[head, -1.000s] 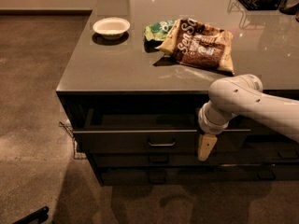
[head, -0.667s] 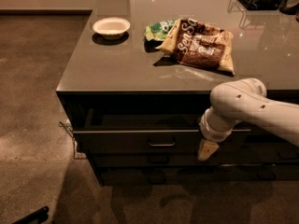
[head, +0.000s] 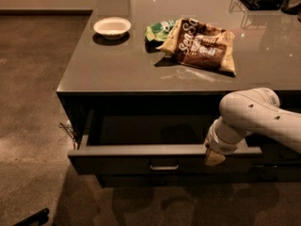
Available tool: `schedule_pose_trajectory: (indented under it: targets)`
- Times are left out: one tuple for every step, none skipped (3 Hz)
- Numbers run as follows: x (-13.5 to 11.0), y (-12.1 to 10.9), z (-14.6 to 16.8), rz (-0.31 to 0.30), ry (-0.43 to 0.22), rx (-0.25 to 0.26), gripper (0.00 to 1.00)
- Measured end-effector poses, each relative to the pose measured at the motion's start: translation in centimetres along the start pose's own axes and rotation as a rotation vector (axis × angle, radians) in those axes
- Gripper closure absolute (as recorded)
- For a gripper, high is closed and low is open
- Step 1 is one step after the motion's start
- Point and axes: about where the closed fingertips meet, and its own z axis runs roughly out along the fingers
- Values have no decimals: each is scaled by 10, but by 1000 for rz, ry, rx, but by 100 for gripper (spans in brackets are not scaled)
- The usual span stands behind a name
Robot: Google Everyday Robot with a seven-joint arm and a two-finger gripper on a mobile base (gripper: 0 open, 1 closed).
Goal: Open top drawer
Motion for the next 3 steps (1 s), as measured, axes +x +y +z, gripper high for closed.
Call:
schedule_pose_trajectory:
  targets:
    - [0, 0, -2, 0, 0, 0, 96]
    - [0, 1, -2, 0, 0, 0, 100]
    - [3, 26, -7, 22, -13, 14, 100]
